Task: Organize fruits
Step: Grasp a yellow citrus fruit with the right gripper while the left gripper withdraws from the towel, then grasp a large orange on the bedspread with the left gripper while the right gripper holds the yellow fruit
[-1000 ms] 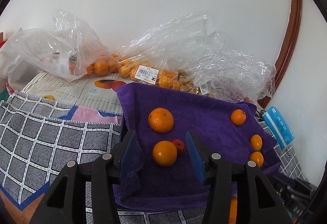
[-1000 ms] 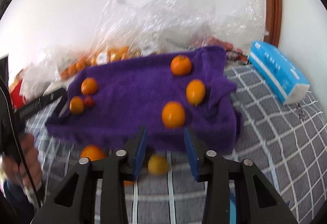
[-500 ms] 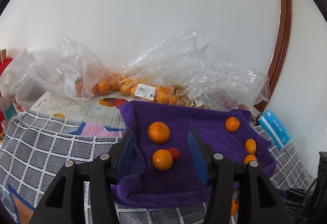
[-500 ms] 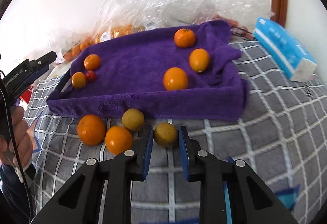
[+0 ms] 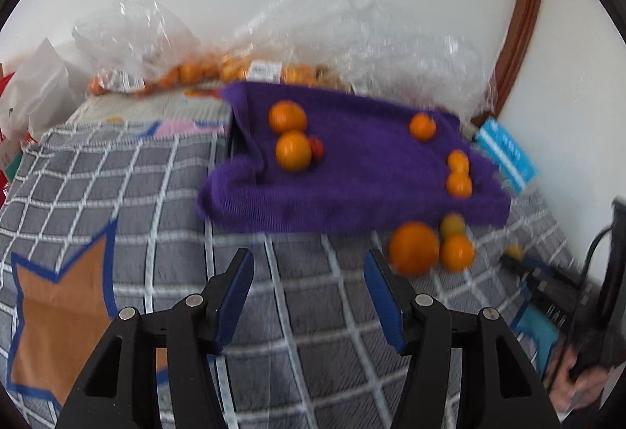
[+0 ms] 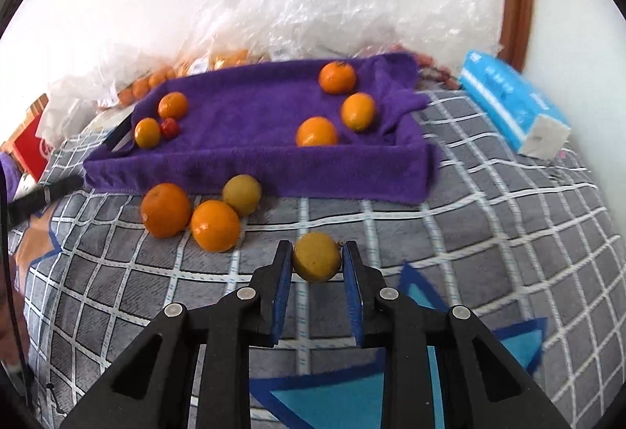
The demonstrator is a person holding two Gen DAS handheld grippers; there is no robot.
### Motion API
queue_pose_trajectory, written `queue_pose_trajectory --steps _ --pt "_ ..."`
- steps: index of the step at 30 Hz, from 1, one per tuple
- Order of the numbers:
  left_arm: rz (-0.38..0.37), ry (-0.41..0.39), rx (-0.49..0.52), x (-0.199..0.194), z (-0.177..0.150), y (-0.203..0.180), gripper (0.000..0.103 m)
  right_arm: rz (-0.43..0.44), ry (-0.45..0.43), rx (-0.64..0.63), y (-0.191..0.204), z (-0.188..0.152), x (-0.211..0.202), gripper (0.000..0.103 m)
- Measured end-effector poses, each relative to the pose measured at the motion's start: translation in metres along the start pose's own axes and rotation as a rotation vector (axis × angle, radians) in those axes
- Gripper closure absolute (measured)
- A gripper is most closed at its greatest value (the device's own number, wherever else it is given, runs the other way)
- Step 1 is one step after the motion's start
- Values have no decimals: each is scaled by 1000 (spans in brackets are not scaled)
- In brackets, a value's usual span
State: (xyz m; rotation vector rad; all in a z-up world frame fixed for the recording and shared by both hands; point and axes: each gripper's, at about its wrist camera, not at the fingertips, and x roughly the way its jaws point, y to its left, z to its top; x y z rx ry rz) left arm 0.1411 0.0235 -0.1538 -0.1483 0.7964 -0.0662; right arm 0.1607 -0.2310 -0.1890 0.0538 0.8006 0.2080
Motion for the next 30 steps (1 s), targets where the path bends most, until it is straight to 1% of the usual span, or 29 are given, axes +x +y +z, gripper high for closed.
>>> queue_pose_trajectory --steps 2,4,6,7,8,12,14,16,18,19,23,29,30 --pt "66 45 34 6 -13 -3 47 -25 -17 -4 -7 -3 -7 77" --pt "81 81 45 9 -18 -2 47 -18 -23 -6 -13 -5 -11 77" --pt "89 62 39 4 -19 -1 46 -45 -23 -18 -18 -6 -12 77" --pt "103 69 32 4 -20 0 45 -49 -24 -15 -20 -6 -13 77" --pt "108 81 30 6 -20 1 45 -37 -29 0 -24 -7 -14 77" --pt "124 78 42 5 -21 -5 42 -14 -39 40 -31 -7 -16 77" --pt "92 72 43 6 -19 -10 44 -17 -36 56 -34 -7 -15 77" --pt "40 51 46 4 -13 -21 43 -23 -35 63 -34 -7 -14 77" --pt "-9 34 78 5 -6 -39 42 -29 -37 70 -35 -7 -15 77" --pt "-15 37 100 7 -3 -48 41 -34 -38 78 -37 -8 -15 77" --pt "4 54 199 27 5 -78 41 -18 -40 130 -47 -8 -16 77" --pt "7 88 198 52 8 -88 42 -11 -38 149 -49 -8 -15 77" --pt "8 89 192 54 10 -88 48 -3 -42 148 -49 -9 -16 77"
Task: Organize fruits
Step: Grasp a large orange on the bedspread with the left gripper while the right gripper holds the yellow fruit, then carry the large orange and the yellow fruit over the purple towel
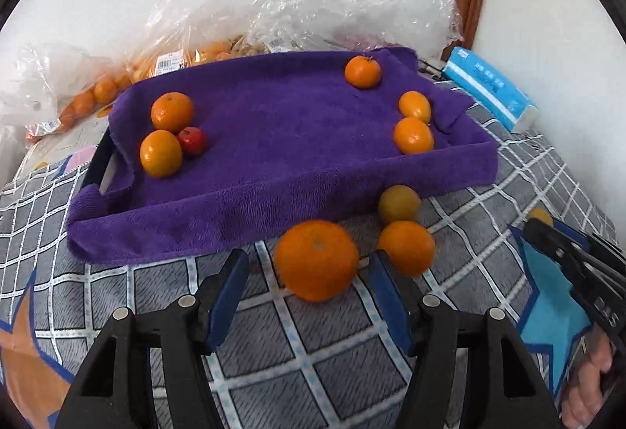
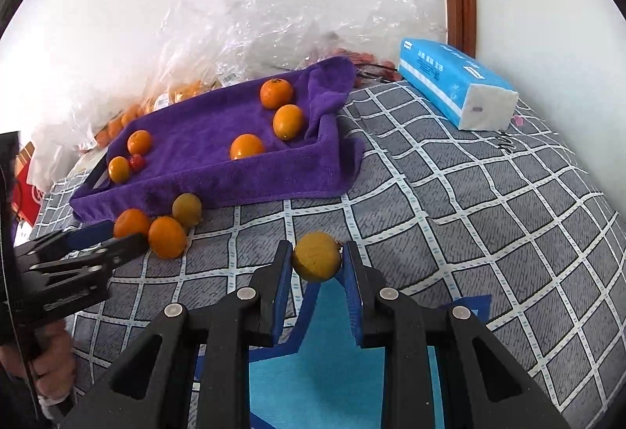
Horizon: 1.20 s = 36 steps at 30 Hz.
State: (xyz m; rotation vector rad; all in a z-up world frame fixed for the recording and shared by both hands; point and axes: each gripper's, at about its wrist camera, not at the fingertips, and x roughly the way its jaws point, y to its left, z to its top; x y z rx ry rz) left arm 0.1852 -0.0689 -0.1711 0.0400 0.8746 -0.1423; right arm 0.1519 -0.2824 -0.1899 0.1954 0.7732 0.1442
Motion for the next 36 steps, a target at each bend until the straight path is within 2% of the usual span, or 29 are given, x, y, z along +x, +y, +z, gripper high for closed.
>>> queue_pose_trajectory --steps 2,6,12,15,22,30,36 --pt "-22 -3 -14 1 3 2 64 17 -7 3 -1 0 -1 77" --pt "-15 -4 -39 -13 -2 16 64 28 -10 6 0 0 -2 77" --pt "46 5 -109 -51 -35 67 64 30 -10 6 0 0 -2 77" --pt "60 6 -138 -51 -46 82 63 31 -14 0 1 0 -2 77" --pt "41 -15 -163 -44 -51 89 63 21 3 -26 6 0 1 77" --pt "-38 -39 -241 -47 -55 102 63 13 13 -47 9 0 3 77" --pt "-41 -53 -244 -49 -56 102 64 10 19 -61 11 0 5 77"
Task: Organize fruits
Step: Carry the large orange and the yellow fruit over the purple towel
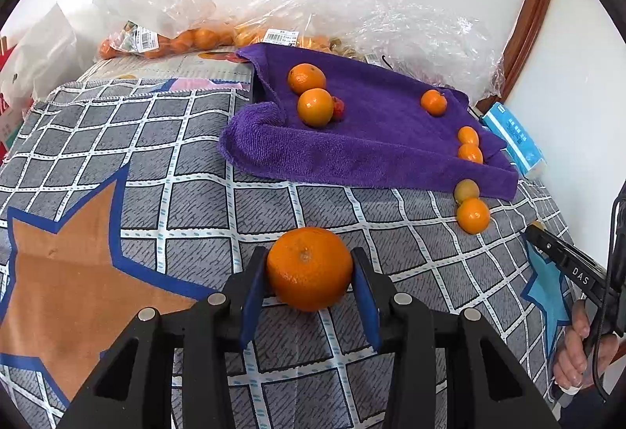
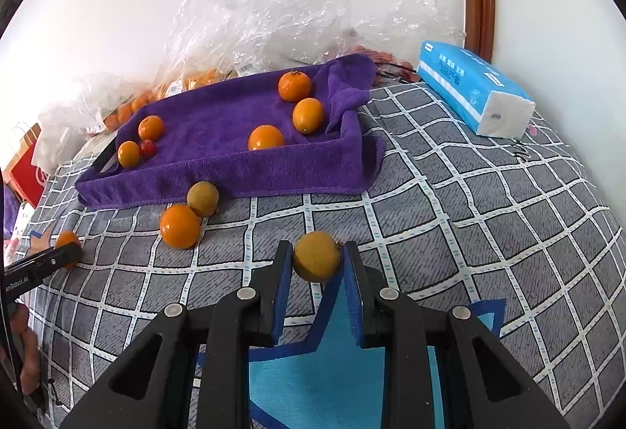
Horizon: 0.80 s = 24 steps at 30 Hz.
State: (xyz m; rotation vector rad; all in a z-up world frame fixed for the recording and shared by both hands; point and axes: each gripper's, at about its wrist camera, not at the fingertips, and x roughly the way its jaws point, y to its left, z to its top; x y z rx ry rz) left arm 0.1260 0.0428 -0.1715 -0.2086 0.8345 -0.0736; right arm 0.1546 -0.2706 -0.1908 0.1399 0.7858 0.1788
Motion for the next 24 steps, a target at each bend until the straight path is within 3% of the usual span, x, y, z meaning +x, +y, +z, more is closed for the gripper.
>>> queue_pose_trajectory --steps 8,24 --pt "-17 -94 15 -18 -2 -2 64 -1 -6 -8 0 0 -1 77" --pt "-15 -179 -13 -30 1 2 64 29 -41 11 -2 -1 -8 77"
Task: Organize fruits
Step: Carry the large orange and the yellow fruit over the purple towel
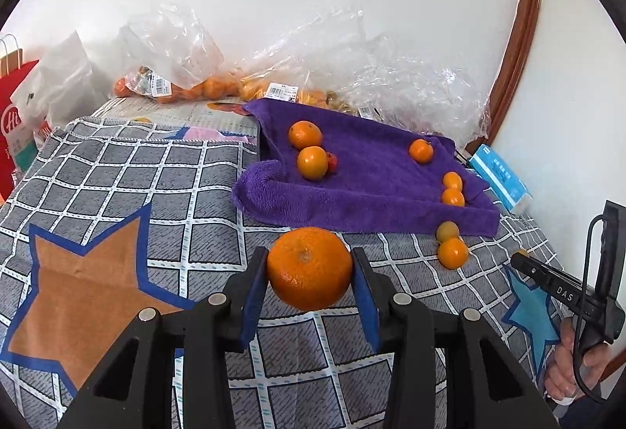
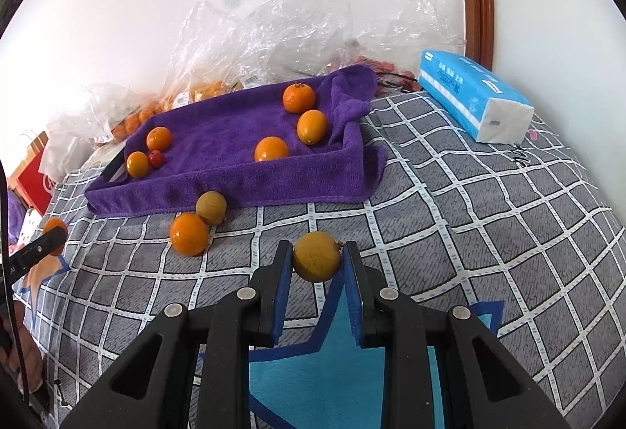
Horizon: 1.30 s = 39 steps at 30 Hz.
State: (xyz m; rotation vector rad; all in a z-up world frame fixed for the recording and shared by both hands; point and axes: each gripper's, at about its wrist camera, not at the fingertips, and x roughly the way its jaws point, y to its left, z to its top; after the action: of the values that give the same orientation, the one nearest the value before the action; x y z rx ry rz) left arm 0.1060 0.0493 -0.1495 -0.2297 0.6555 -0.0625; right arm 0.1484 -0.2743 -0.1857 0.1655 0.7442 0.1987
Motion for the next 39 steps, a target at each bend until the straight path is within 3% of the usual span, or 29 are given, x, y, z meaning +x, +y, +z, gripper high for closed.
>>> queue_pose_trajectory --steps 10,25,30,37,39 --pt "-15 -6 -19 -2 0 3 64 -11 -20 1 4 -5 -10 77" --pt "-35 -50 -57 -12 2 8 64 40 -11 18 25 -7 -21 77" --pt "-74 -46 -82 -13 2 12 64 74 -23 30 33 -1 -32 77" --pt "-71 -72 -87 -19 4 13 64 68 -46 22 44 7 -45 77" --pt "-117 -78 -92 -24 4 15 64 72 -49 22 47 8 -47 77"
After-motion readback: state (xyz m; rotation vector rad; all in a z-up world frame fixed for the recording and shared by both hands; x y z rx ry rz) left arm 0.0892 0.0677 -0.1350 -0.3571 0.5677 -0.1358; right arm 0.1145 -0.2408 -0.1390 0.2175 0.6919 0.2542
